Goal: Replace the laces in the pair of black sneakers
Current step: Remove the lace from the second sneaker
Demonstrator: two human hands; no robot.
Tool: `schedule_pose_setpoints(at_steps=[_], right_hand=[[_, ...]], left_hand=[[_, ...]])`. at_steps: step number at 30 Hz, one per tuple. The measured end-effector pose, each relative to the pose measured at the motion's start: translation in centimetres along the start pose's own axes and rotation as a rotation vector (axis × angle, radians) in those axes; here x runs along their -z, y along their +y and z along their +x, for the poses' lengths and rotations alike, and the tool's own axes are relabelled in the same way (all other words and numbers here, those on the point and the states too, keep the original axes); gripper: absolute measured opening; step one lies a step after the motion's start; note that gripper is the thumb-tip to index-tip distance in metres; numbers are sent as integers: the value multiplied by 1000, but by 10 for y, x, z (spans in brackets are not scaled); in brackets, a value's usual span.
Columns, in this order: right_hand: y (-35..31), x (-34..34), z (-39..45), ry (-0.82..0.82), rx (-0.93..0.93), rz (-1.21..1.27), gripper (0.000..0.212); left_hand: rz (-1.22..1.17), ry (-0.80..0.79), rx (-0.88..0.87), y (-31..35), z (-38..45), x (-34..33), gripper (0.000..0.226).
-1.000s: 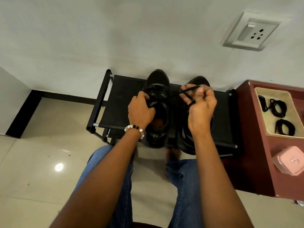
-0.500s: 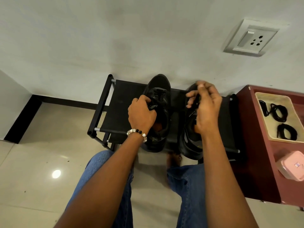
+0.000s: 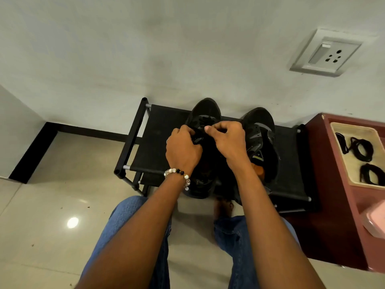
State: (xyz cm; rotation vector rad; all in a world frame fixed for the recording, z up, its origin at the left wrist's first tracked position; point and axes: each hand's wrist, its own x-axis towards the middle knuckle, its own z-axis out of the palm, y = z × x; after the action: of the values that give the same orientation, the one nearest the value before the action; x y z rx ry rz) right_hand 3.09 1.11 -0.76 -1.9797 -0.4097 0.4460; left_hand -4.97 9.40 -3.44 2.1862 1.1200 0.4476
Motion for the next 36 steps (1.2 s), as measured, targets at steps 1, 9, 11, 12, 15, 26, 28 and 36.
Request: schedule_pose_setpoints(at_steps=[1,9,11,12,15,26,28,36], right_hand=[[-2,-1,0,28,-15,93,13],[-2,65,9,424,-152,1348,23],[2,61,9,413,-65,870,15],[3,58,9,359,32,535,8],[8,45,10,-9,327,-352,24],[8,56,15,307,-20,584,25],[8,69,15,308,-121,1194,26],[16,69,14,180,0,1107,17]], left_hand=[[2,-1,4,0,0,0,29],[-23,-11,36,-2,0,2,28],[-8,-10,24,-2,0,0,27],[-5,-8,19,-2,0,-1,26],[-4,-4,14,-3,2,-1,26],[-44,-14,58,-4,2,-1,29],[-46,-17,59,-4,2,0,30],[-39,-16,62,-2,1,-1,31]])
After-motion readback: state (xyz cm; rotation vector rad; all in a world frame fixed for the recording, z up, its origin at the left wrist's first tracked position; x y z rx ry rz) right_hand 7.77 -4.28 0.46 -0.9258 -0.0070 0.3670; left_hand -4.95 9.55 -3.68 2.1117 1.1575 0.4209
